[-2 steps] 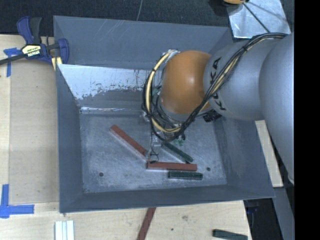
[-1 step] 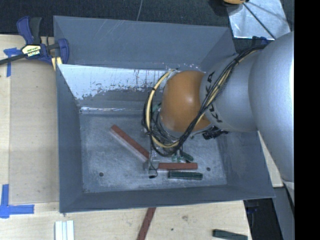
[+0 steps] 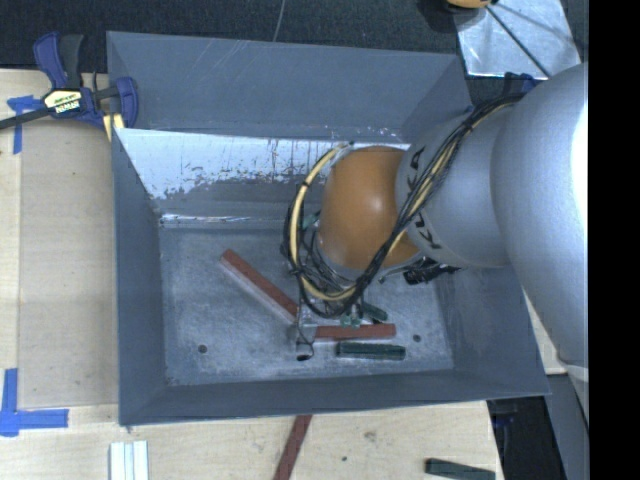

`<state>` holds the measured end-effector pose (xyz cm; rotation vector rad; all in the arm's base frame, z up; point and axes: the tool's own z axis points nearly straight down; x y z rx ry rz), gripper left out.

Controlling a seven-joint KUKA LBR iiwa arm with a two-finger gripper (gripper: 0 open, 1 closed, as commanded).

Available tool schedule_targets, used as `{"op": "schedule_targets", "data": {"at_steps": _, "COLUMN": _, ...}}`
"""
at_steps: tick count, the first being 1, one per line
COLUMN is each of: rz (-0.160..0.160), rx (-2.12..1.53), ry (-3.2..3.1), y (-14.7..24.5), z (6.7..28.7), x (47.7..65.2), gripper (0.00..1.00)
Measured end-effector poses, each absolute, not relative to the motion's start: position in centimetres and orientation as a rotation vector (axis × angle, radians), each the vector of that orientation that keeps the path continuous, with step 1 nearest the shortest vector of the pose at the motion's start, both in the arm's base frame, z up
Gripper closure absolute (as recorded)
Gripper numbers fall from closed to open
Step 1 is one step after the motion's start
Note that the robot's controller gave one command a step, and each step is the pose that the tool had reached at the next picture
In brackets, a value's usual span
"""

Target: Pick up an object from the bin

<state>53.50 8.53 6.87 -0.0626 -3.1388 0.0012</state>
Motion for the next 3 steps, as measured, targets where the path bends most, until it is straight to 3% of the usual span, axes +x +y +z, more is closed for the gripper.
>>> {"op": "schedule_targets", "data": {"at_steps": 1, "rz": -0.002, "rx": 0.199, "ry": -3.139, "y": 5.03, "z": 7.2, "x": 54.39, "gripper": 1.0}}
{"op": "schedule_targets", "data": {"at_steps": 2, "rz": 0.0, "rx": 0.199, "ry": -3.136, "y": 4.98, "z": 7.04, "x": 54.31, "gripper": 0.0}}
{"op": "schedule_targets", "data": {"at_steps": 3, "rz": -0.001, "rx": 0.198, "ry": -3.136, "y": 4.98, "z": 7.03, "x": 54.3, "gripper": 0.0}}
